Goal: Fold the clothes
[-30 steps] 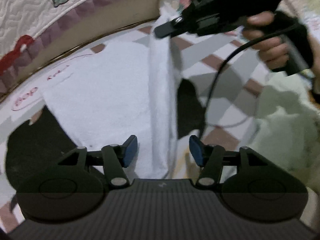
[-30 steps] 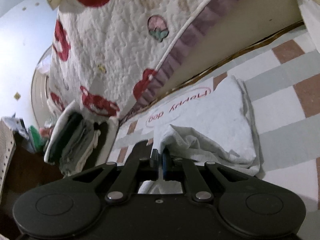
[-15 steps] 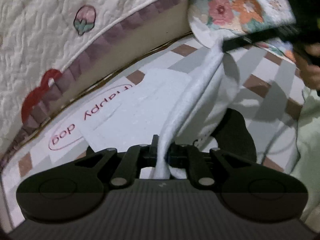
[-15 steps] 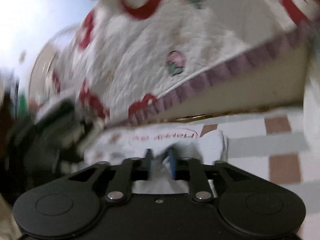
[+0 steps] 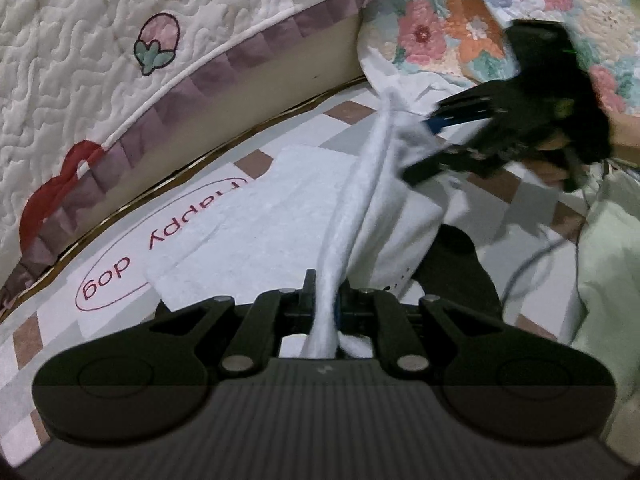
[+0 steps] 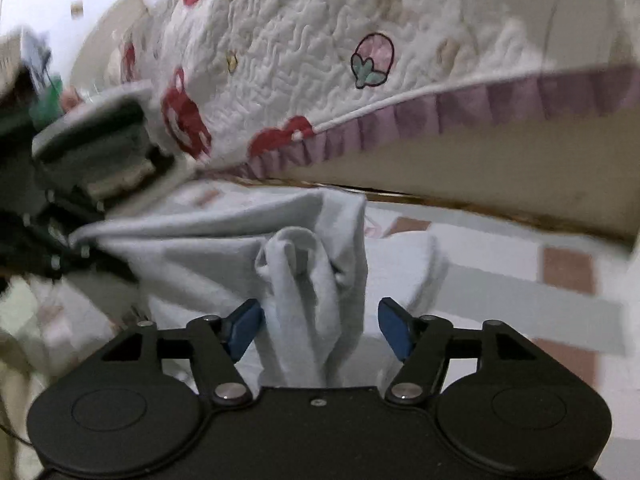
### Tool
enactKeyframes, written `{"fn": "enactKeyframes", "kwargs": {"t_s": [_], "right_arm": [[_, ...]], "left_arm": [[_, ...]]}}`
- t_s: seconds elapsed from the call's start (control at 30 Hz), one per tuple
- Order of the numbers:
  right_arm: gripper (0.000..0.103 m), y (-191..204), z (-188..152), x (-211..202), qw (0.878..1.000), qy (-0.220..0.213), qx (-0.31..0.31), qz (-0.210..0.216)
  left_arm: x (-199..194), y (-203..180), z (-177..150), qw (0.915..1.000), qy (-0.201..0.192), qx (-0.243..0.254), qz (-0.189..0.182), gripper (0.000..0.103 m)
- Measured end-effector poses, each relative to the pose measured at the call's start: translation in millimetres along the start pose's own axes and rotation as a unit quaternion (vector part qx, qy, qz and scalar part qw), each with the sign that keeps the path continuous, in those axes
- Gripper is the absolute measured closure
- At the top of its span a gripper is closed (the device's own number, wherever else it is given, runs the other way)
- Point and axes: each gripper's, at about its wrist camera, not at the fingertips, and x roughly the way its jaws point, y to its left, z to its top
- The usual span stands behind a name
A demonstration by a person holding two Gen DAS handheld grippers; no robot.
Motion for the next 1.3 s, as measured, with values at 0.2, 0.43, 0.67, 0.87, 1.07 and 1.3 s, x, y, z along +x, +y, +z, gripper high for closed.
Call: {"fn": "enactKeyframes", "kwargs": {"t_s": [0.2, 0.43, 0.67, 0.87, 1.07, 1.3], "right_arm": [[0.083, 2.7, 0.3, -6.5, 0.996, -0.032, 0.013, 0.077], [0.086, -15.3, 39.1, -8.4, 0.995, -0.081, 0.044, 0.025], [0.085, -56.4, 41.5, 45.3, 0.982, -0.022, 0.187, -0.037], [0.077, -74.3, 21.5, 69.2, 0.969, 0.008, 0.237, -0.071], [0.061, -49.3, 17.1, 21.7, 0.968, -0.123, 0.173, -0.136], [0.062, 39.7, 9.6, 23.9, 0.988, -0.09, -0.032, -0.123]], "left_arm": [[-11.8, -12.0, 3.0, 0.9993, -0.01, 0.03, 0.019, 0.097], [3.5, 28.6, 53.1, 0.9948, -0.028, 0.034, 0.092, 0.096], [87.8, 86.0, 57.4, 0.9921, 0.04, -0.058, 0.104, 0.092], [108.0, 104.7, 37.8, 0.9803, 0.035, -0.13, 0.145, 0.056], [70.0, 122.0, 13.7, 0.9547, -0.047, -0.204, 0.212, 0.055], [48.0, 103.9, -9.7, 0.9638, -0.084, -0.223, 0.118, 0.072]]}}
